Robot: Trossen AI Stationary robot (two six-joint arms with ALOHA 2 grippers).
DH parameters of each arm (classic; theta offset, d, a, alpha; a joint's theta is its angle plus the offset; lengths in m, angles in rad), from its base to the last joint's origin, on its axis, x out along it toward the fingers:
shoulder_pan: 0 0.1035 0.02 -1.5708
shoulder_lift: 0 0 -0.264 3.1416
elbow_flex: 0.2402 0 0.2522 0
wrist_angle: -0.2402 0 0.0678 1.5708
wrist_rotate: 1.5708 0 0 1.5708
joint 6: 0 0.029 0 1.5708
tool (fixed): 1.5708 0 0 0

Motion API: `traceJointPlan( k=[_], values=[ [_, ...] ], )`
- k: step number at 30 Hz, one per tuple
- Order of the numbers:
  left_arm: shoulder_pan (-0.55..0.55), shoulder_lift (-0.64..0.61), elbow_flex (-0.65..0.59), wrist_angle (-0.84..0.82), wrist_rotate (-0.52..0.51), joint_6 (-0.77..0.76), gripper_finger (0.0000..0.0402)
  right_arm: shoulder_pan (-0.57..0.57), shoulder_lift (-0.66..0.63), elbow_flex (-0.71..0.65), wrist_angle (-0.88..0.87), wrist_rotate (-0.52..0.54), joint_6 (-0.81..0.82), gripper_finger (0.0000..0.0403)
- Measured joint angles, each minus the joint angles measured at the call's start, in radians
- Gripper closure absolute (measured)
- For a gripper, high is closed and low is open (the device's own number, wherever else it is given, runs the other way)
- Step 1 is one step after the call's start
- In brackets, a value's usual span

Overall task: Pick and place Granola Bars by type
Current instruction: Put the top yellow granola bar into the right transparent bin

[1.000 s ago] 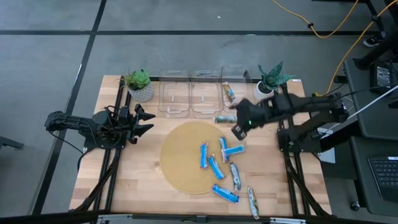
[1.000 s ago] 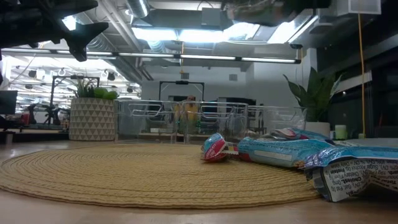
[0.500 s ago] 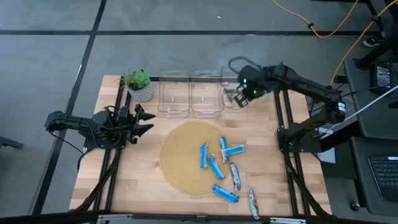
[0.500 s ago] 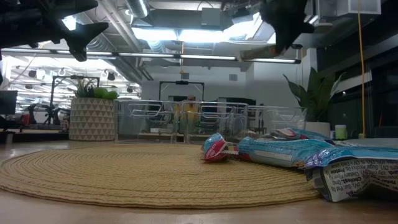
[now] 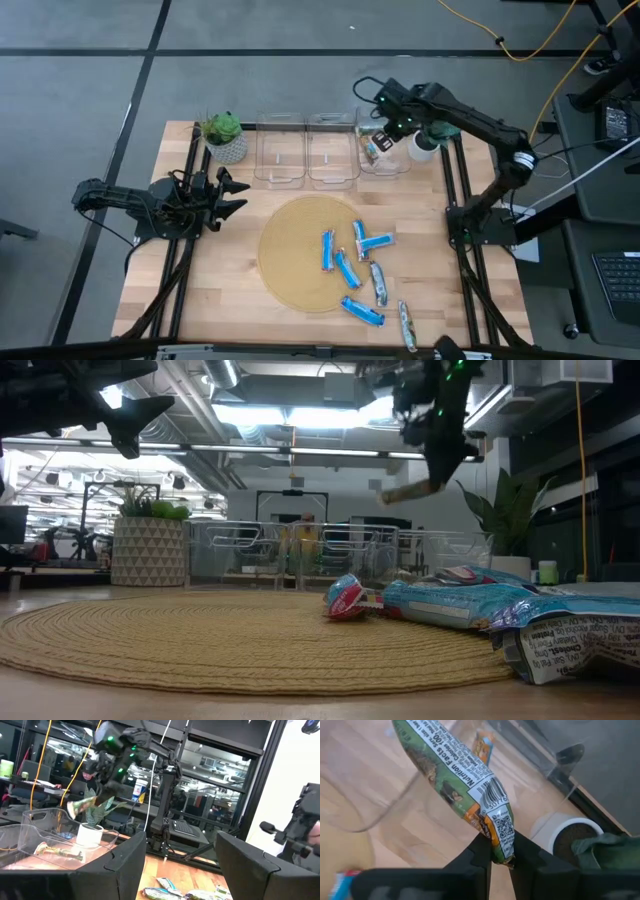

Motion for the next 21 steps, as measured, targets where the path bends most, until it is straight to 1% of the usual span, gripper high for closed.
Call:
traceJointPlan(
  k=[3,8,11,16,18,21],
  values=[
    [0.0,0.0,0.0,0.0,0.0,0.0,0.0176,-0.028,0.05,0.0,-0.001,-0.014,-0.042,0.034],
    [0.0,0.0,0.0,0.0,0.0,0.0,0.0176,-0.068,0.098,0.0,-0.002,-0.024,-0.111,0.0358],
    [0.0,0.0,0.0,0.0,0.0,0.0,0.0176,-0.096,0.109,0.0,-0.002,-0.025,-0.137,0.036],
    [0.0,0.0,0.0,0.0,0.0,0.0,0.0176,-0.145,0.128,0.0,0.01,-0.024,-0.162,0.034],
    [0.0,0.0,0.0,0.0,0.0,0.0,0.0176,-0.158,0.136,-0.007,0.036,-0.028,-0.162,0.0339],
    [0.0,0.0,0.0,0.0,0.0,0.0,0.0176,-0.169,0.138,-0.044,0.104,-0.064,-0.181,0.0353]
  ],
)
